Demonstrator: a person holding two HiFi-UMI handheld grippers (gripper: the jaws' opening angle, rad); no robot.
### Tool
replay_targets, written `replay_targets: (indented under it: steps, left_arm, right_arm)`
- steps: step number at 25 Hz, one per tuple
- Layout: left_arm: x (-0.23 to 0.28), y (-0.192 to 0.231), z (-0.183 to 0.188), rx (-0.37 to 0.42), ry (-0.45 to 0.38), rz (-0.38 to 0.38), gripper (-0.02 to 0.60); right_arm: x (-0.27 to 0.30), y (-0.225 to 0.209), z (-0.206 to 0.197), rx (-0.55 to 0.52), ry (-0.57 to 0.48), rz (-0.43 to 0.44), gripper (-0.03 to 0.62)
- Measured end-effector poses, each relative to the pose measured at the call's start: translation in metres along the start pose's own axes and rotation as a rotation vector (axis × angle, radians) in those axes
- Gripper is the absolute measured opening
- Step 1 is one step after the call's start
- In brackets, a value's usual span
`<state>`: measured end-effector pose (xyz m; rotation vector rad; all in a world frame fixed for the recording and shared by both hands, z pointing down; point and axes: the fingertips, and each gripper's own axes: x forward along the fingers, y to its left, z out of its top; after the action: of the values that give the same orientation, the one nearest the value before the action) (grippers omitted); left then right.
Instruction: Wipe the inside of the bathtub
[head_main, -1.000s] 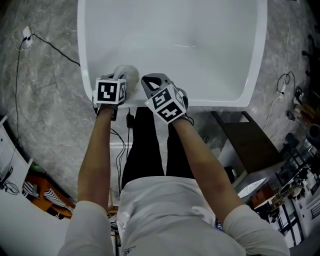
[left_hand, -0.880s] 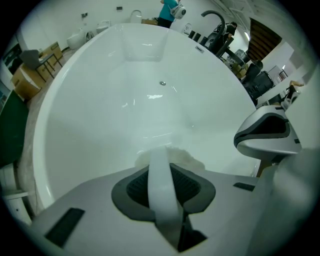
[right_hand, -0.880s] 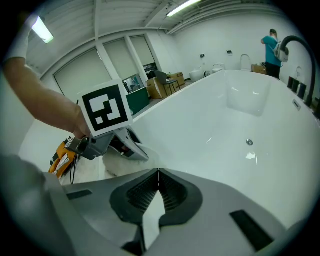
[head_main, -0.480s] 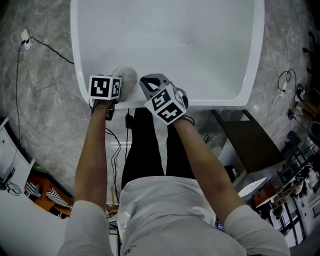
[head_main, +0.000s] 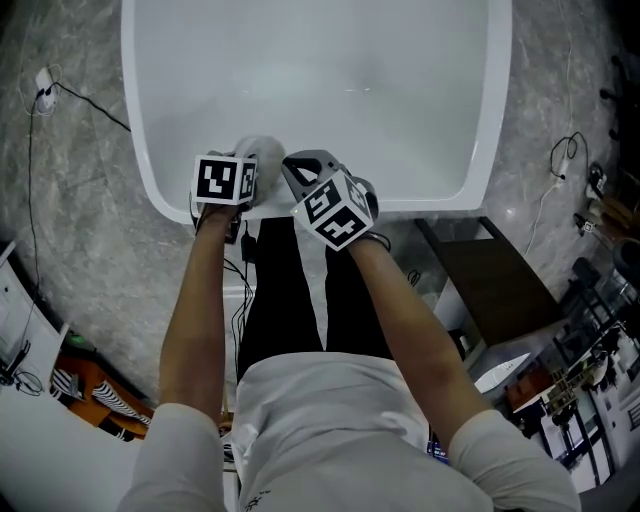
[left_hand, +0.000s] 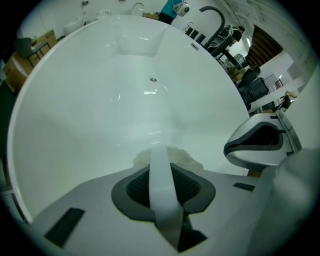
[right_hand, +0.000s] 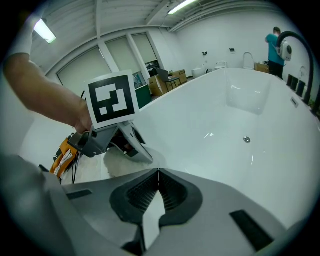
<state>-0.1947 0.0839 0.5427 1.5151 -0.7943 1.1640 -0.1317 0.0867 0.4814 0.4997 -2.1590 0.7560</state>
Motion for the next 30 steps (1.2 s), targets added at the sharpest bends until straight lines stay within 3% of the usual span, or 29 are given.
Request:
replay_targets:
  steps: [30]
  left_arm:
    - [0.040, -0.123, 0.033, 0.084, 0.003, -0.017, 0.092]
  right_arm:
    - [-0.086, -0.073, -0.086, 0.044, -0.002, -0.089, 0.018]
